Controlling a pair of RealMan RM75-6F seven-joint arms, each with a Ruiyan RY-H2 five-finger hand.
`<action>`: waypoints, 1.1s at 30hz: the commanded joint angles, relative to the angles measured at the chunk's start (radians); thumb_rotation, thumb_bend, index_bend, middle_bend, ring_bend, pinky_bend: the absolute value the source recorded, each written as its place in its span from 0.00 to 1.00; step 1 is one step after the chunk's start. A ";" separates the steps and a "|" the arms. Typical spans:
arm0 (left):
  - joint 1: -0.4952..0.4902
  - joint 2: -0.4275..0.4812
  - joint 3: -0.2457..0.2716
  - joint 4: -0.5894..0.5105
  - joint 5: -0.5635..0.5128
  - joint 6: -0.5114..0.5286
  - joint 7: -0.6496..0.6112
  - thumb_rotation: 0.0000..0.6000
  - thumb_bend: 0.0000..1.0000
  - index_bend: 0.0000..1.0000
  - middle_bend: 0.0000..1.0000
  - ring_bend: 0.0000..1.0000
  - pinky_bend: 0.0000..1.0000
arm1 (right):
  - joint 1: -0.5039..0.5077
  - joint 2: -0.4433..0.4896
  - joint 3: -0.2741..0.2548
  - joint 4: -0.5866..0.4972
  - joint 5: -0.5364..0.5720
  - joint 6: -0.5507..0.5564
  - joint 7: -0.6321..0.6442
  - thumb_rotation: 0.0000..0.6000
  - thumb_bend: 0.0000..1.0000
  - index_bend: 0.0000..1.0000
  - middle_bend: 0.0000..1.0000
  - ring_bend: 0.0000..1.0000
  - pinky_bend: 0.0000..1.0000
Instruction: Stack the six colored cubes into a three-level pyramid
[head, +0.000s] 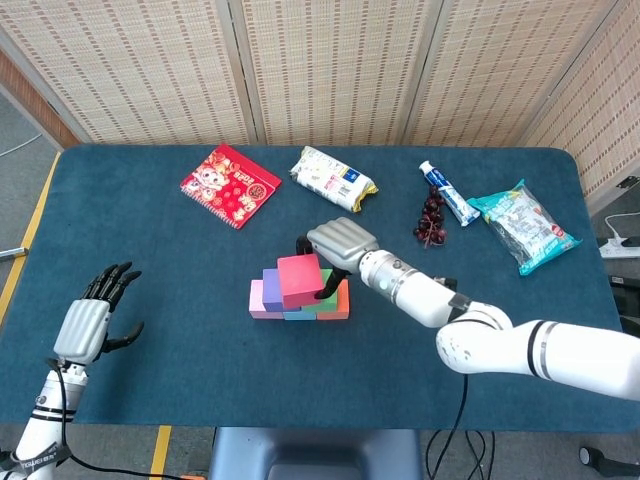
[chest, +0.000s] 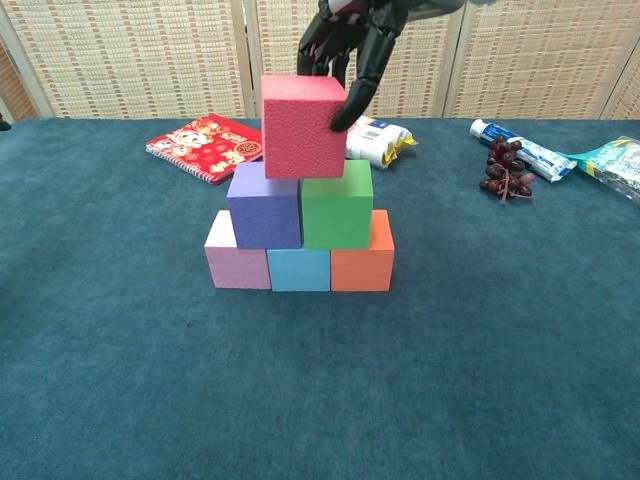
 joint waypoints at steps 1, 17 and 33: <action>0.002 -0.003 0.001 0.005 0.000 0.001 -0.006 1.00 0.31 0.13 0.05 0.00 0.13 | 0.073 -0.035 -0.057 0.033 0.088 0.009 -0.041 1.00 0.27 0.57 0.47 0.40 0.50; 0.012 -0.013 0.006 0.039 0.010 0.013 -0.051 1.00 0.31 0.13 0.05 0.00 0.13 | 0.231 -0.071 -0.187 -0.017 0.341 0.177 -0.160 1.00 0.27 0.55 0.47 0.40 0.49; 0.006 -0.031 0.011 0.083 0.025 0.006 -0.097 1.00 0.31 0.12 0.05 0.00 0.13 | 0.233 -0.096 -0.181 -0.123 0.443 0.374 -0.247 1.00 0.27 0.55 0.47 0.40 0.49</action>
